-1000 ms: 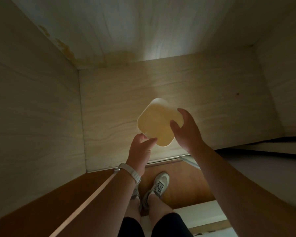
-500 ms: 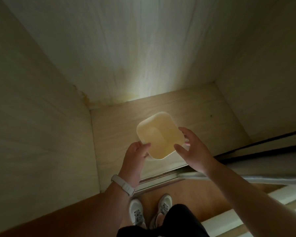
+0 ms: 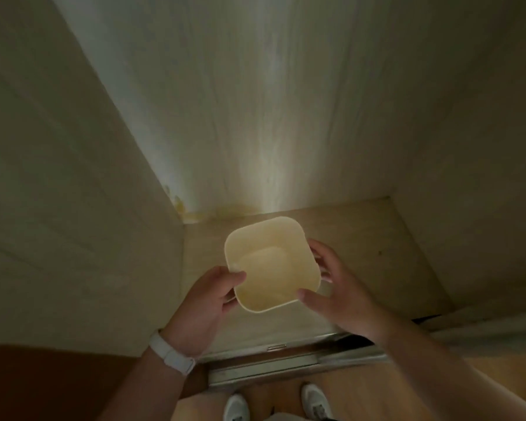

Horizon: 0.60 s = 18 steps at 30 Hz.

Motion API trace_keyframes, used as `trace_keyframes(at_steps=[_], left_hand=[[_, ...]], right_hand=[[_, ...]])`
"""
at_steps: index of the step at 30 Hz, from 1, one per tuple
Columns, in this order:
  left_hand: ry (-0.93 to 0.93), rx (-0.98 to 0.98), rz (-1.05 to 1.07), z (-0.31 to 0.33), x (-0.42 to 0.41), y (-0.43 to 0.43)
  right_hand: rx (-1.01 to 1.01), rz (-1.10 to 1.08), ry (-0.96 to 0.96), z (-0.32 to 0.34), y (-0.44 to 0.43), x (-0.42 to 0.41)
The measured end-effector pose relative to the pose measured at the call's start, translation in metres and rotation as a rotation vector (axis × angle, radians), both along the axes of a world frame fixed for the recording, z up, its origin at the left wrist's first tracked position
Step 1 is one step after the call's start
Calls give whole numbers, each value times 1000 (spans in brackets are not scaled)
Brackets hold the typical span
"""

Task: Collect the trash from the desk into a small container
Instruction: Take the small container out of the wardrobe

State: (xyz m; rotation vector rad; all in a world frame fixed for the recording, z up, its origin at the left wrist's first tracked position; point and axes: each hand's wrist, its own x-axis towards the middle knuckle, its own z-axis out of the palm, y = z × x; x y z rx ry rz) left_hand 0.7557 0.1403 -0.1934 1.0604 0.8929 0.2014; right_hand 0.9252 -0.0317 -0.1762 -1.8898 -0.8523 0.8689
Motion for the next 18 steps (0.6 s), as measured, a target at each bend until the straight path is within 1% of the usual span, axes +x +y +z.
trace_keyframes(at_steps=[4,8,14,18], left_hand=[[-21,107,-14,8,-20,-15],[3,179,79,13,-51,-38],[13,200,261,19,-102,-98],[30,284,443,30,-132,-147]], right_hand=[[118,102,4,2,1,-2],[191,231,29,1,-3,-14],[228,494,54,7,-21,-34],[250,661,66,11,-31,-51]])
